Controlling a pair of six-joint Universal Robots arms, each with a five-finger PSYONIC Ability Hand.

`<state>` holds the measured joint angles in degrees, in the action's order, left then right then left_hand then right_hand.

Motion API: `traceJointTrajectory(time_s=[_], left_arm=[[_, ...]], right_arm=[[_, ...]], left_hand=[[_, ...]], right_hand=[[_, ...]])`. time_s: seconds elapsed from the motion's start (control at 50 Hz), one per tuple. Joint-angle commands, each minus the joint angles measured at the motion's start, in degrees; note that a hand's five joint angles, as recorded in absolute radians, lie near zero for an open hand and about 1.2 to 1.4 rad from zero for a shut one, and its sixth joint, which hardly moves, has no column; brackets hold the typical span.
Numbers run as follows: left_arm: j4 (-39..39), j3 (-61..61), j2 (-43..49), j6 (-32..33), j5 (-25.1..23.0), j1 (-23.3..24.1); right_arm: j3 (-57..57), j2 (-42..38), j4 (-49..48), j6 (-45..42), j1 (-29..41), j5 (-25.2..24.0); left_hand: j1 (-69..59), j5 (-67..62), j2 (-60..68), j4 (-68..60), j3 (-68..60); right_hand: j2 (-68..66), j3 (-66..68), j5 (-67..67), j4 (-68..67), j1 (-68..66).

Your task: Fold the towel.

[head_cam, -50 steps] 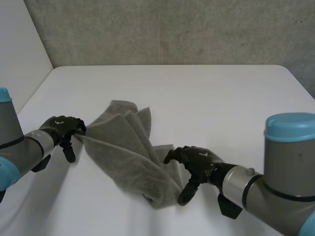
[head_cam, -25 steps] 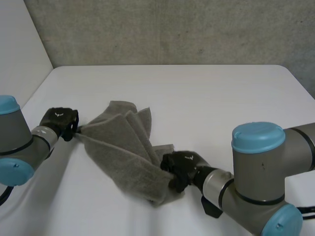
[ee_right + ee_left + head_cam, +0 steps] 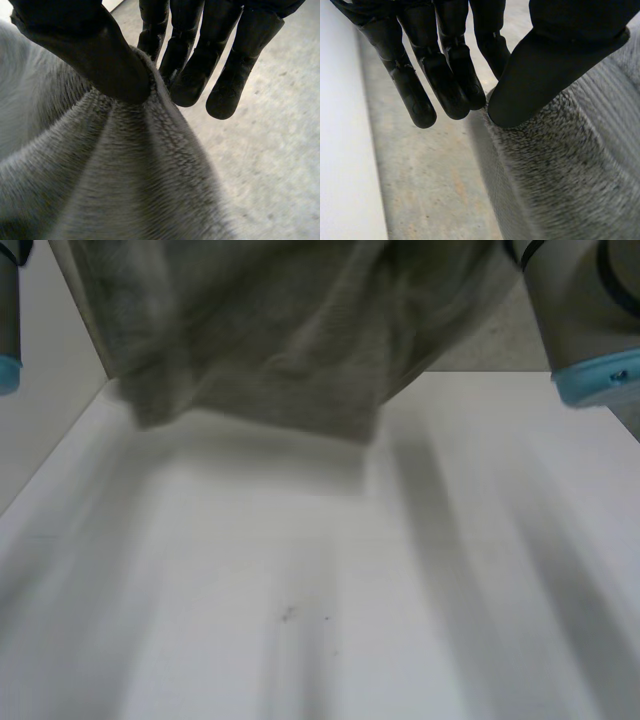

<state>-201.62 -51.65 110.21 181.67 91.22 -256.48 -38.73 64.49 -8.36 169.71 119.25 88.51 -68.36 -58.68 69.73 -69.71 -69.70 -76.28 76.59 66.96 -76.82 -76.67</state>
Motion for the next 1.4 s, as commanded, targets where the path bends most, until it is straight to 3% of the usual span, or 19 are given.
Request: traceJointTrajectory(time_s=[0.02,0.14,0.3,0.44,0.6,0.62,0.64,0.66,0.68,0.7,0.72,0.74,0.8,0.98,1.06,1.16,1.26,1.4], left_arm=[[1.84,-7.29,0.71,-1.58,3.35,-0.33],[2.2,-27.93,0.18,-1.49,-0.42,-0.16],[1.41,-48.17,1.41,-1.14,-8.77,0.89],[1.67,-52.24,2.82,-1.14,-10.1,0.89],[2.2,-52.33,-0.86,-1.14,-10.01,-0.25],[2.2,-52.59,-1.91,-1.23,-10.01,-0.25],[2.2,-52.59,-1.92,-1.23,-10.01,-0.25],[2.2,-53.03,-2.71,-1.23,-10.01,-0.34],[2.2,-53.38,-3.32,-1.4,-10.1,-0.34],[2.2,-53.38,-3.33,-1.4,-10.1,-0.34],[2.11,-53.82,-3.94,-1.4,-10.1,-0.51],[2.11,-53.82,-3.95,-1.4,-10.1,-0.51],[1.93,-54.44,-4.56,-1.32,-10.1,-0.78],[1.58,-54.61,-4.56,-1.32,-10.1,-1.92],[1.58,-54.7,-4.56,-1.32,-10.19,-3.14],[1.58,-54.7,-4.65,-1.32,-10.19,-4.11],[1.5,-54.61,-4.74,-1.32,-10.19,-5.69],[1.5,-54.17,-4.74,-1.4,-10.19,-6.93]], right_arm=[[-9.41,1.16,6.05,-3.85,0.36,-3.24],[-24.08,-0.15,15.9,-9.38,0.98,-10.01],[-41.23,-4.28,18.03,-14.67,0.72,-11.52],[-46.7,-4.81,18.56,-14.67,-1.57,-11.96],[-51.71,1.69,19.96,-14.67,-3.68,-15.47],[-52.76,3.34,21.18,-14.67,-3.76,-16.52],[-53.64,5.1,22.85,-14.67,-3.76,-17.57],[-53.65,5.12,22.86,-14.67,-3.76,-17.58],[-54.43,6.68,24.69,-14.85,-3.76,-18.71],[-54.44,6.7,24.71,-14.85,-3.76,-18.73],[-54.7,8.27,26.54,-14.76,-3.68,-19.86],[-54.44,9.5,27.86,-14.85,-3.76,-20.65],[-52.78,11.52,28.67,-14.94,-4.29,-20.75],[-41.34,9.42,26.38,-14.85,-5.79,-20.13],[-29.44,0.59,27.17,-15.81,-5.61,-19.87],[-22.71,-4.73,28.05,-16.08,-5.52,-19.08],[-8.68,-16.21,34.8,-18.53,-4.03,-18.2],[-0.91,-24.06,39.91,-22.58,-3.68,-14.6]], left_hand=[[-11.64,-11.32,10.27,-10.29,-10.3],[-11.64,-11.32,10.27,-10.29,-10.3],[-11.64,-11.32,10.27,-10.29,-10.3],[-11.64,-11.32,10.27,-10.29,-10.3],[-11.64,-11.32,10.27,-10.29,-10.3],[-11.64,-11.32,10.27,-10.29,-10.3],[-11.64,-11.32,10.27,-10.29,-10.3],[-11.64,-11.32,10.27,-10.29,-10.3],[-11.64,-11.32,10.27,-10.29,-10.3],[-11.64,-11.32,10.27,-10.29,-10.3],[-11.64,-11.32,10.27,-10.29,-10.3],[-11.64,-11.32,10.27,-10.29,-10.3],[-11.64,-11.32,10.27,-10.29,-10.3],[-11.64,-11.32,10.27,-10.29,-10.3],[-11.64,-11.32,10.27,-10.29,-10.3],[-11.64,-11.32,10.27,-10.29,-10.3],[-11.64,-11.32,10.27,-10.29,-10.3],[-11.64,-11.32,10.27,-10.29,-10.3]], right_hand=[[-3.72,3.41,3.04,-3.18,-3.33],[-3.72,3.41,3.04,-3.18,-3.33],[-3.72,3.41,3.04,-3.18,-3.33],[-3.72,3.41,3.04,-3.18,-3.33],[-3.72,3.41,3.04,-3.18,-3.33],[0.72,-1.02,-1.4,1.26,1.11],[14.42,-14.72,-15.1,14.96,14.81],[14.55,-14.86,-15.24,15.1,14.95],[27.71,-28.02,-28.39,28.26,28.1],[27.84,-28.15,-28.53,28.39,28.24],[39.5,-39.81,-40.18,40.05,39.89],[50.44,-50.75,-51.13,50.99,50.84],[61.96,-62.26,-62.64,62.5,62.35],[55.6,-55.91,-56.28,56.14,55.99],[50.05,-50.36,-50.73,50.59,50.44],[50.05,-50.35,-50.73,50.59,50.44],[48.03,-48.34,-48.72,48.58,48.43],[44.5,-44.8,-45.18,45.04,44.89]])
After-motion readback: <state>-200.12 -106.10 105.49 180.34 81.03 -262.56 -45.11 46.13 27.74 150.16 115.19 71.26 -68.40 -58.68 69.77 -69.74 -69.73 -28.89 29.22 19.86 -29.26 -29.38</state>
